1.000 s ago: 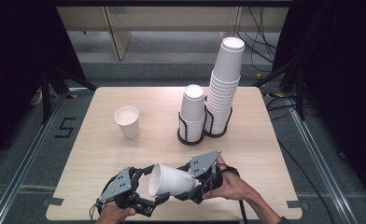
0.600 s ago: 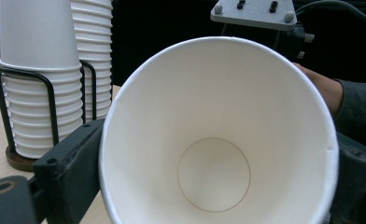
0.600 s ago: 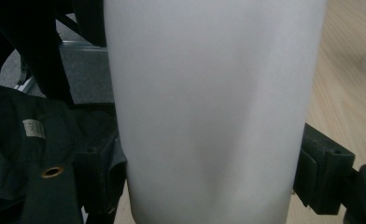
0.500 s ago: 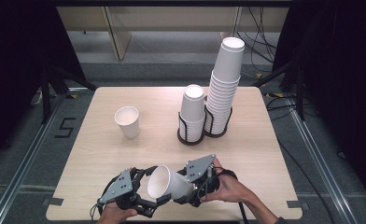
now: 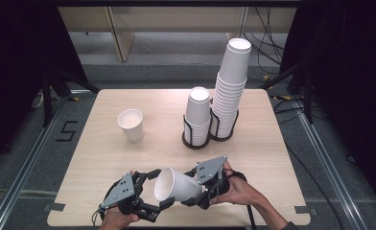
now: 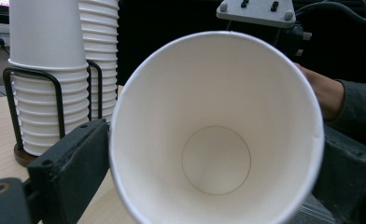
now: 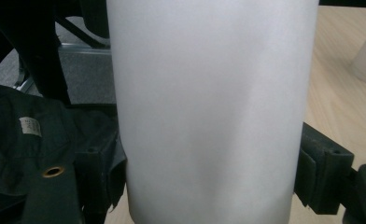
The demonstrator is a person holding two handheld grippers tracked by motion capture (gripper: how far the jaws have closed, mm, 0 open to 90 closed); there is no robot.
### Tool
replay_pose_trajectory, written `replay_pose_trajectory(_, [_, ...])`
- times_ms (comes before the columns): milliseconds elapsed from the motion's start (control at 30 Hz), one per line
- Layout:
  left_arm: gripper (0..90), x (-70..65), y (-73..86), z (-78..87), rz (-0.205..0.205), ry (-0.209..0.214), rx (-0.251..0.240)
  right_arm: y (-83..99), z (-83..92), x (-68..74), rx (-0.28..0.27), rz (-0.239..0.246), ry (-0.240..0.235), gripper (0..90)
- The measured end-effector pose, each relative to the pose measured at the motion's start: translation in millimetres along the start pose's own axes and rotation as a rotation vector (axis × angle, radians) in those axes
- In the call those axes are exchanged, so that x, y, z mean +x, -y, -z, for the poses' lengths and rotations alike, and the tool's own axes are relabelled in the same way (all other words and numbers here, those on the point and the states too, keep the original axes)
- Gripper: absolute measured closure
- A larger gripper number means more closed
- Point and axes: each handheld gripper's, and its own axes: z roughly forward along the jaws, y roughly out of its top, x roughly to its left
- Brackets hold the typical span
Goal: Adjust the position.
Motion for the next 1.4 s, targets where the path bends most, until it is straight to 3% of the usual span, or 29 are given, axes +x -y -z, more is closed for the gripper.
replay_pose_trajectory(200, [6.0, -1.6, 2.4, -3.2, 0.005, 0.01, 0.011, -1.5, 2.2, 0.2, -0.024, 0.001, -0.001, 24.1])
replay_pose_trajectory(400, [5.1, -4.5, 2.6, -5.9, 0.004, 0.016, 0.004, -2.9, -7.9, 4.1, -0.025, -0.001, -0.023, 24.0])
replay_pose_trajectory(800, [9.3, -5.3, 1.0, -4.8, -0.024, 0.028, 0.013, -0.8, -18.0, 6.0, -0.028, -0.015, -0.057, 23.5])
replay_pose_trajectory(900, [10.0, -3.9, 1.3, -4.9, -0.02, 0.028, 0.024, -0.1, -18.8, 6.1, -0.024, -0.021, -0.04, 22.7])
replay_pose_trajectory(1000, [10.1, -4.1, 0.6, -5.6, -0.02, 0.016, 0.042, -0.7, -18.6, 6.5, 0.013, -0.038, -0.022, 19.2])
replay_pose_trajectory(1200, [10.2, -4.1, -0.7, -5.3, -0.027, -0.007, 0.074, -7.1, -15.3, 12.3, 0.084, 0.003, 0.046, 18.4])
replay_pose_trajectory(1267, [10.2, -4.7, 0.1, -7.2, -0.025, -0.006, 0.063, -9.5, -17.1, 15.3, 0.106, 0.023, 0.069, 18.7])
replay_pose_trajectory(1400, [8.9, -6.5, -0.3, -7.9, -0.021, -0.018, 0.078, -10.4, -22.5, 18.3, 0.119, 0.026, 0.074, 23.3])
